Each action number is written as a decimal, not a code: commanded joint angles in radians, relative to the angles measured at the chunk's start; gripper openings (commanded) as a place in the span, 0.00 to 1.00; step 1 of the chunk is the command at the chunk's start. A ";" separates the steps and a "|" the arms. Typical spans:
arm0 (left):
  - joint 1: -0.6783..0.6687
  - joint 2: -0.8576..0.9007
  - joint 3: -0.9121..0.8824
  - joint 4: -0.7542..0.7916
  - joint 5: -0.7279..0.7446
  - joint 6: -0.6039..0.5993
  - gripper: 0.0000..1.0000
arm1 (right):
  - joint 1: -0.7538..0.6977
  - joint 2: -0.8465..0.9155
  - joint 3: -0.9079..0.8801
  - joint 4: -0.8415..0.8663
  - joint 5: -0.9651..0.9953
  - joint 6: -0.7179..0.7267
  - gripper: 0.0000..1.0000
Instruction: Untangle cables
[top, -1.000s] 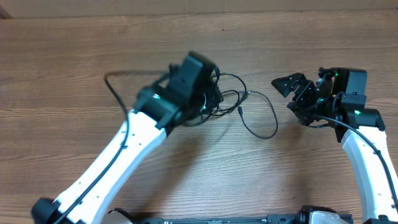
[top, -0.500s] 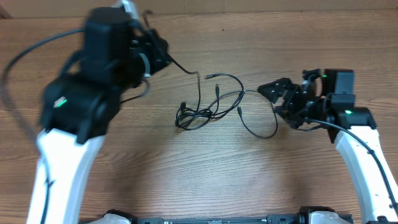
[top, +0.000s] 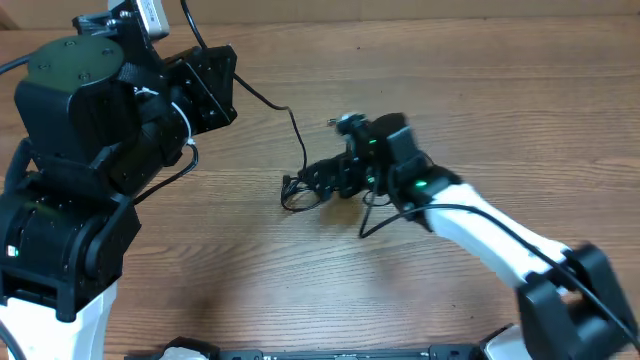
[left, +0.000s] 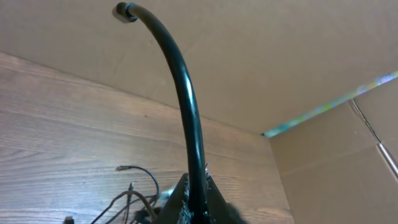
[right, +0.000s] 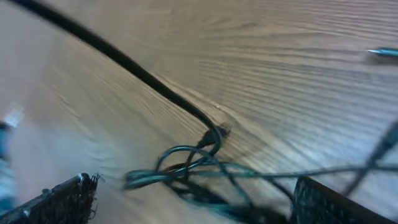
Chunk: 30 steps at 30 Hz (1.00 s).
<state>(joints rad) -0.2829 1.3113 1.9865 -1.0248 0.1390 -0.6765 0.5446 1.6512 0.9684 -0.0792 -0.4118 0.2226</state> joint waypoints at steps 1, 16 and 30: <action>0.010 -0.009 0.006 -0.006 0.004 0.021 0.04 | 0.038 0.090 0.007 0.156 0.098 -0.128 1.00; 0.010 -0.002 0.006 -0.128 -0.154 -0.019 0.04 | 0.009 0.141 0.012 0.382 0.176 -0.126 0.04; 0.010 0.278 -0.013 -0.258 -0.216 -0.064 0.15 | -0.082 -0.229 0.016 0.271 0.175 -0.124 0.04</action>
<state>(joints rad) -0.2806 1.5249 1.9846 -1.2812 -0.0620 -0.7063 0.4690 1.4761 0.9668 0.2054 -0.2367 0.1005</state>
